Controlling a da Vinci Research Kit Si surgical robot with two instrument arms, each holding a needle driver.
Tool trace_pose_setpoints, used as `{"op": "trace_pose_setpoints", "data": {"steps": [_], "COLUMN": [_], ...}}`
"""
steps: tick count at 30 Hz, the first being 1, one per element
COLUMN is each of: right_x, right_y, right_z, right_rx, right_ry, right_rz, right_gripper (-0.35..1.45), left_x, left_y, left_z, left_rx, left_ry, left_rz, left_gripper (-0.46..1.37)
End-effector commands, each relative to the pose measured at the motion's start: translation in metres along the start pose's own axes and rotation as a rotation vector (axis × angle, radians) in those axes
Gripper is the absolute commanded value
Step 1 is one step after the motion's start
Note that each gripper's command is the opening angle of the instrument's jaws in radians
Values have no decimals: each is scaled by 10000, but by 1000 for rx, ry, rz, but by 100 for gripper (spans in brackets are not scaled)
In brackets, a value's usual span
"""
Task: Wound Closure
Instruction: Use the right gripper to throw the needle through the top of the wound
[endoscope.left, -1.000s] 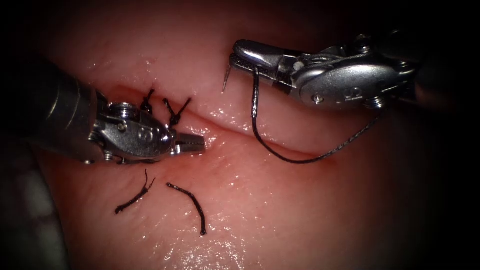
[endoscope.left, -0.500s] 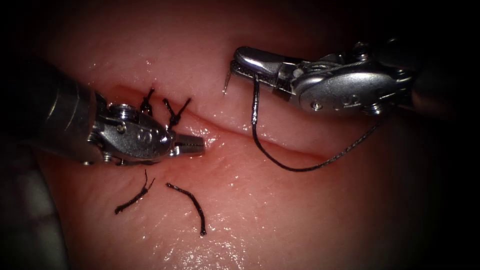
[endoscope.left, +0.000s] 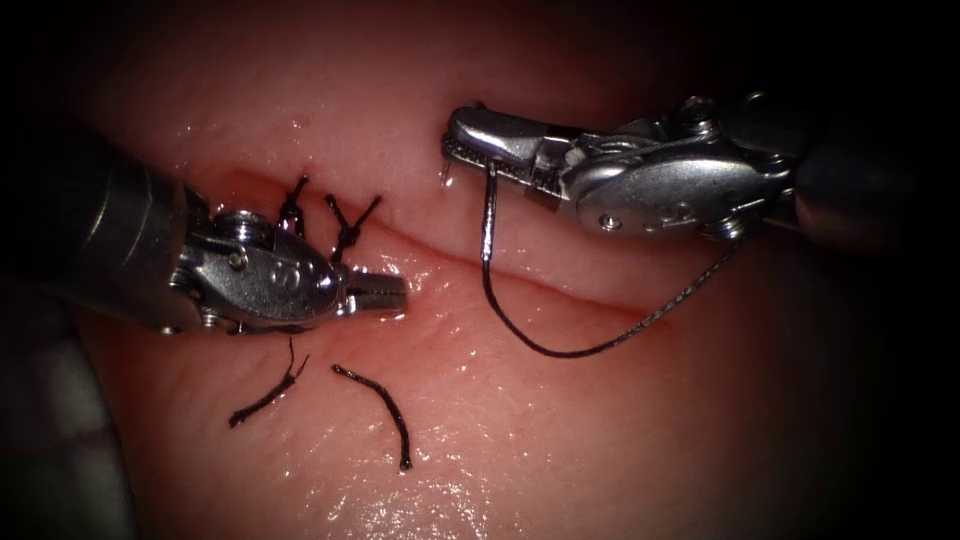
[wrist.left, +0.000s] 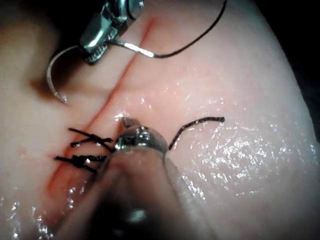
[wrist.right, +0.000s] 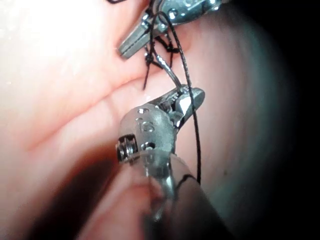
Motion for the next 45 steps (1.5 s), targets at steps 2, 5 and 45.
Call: {"op": "trace_pose_setpoints", "data": {"steps": [2, 5, 45], "right_x": [1, 2, 3], "right_y": [-13, -28, -7], "right_z": [-2, -5, 11], "right_rx": [3, 10, -19], "right_ry": [-5, -16, -91], "right_rz": [-4, 28, 262], "right_gripper": [-35, -35, -35], "left_x": [-1, 0, -54], "left_y": [0, -1, 25], "left_z": [0, -1, 49], "left_rx": [-6, -7, -62], "left_ry": [0, 0, -44], "left_rz": [1, 1, -33], "left_gripper": [-35, -35, -35]}}
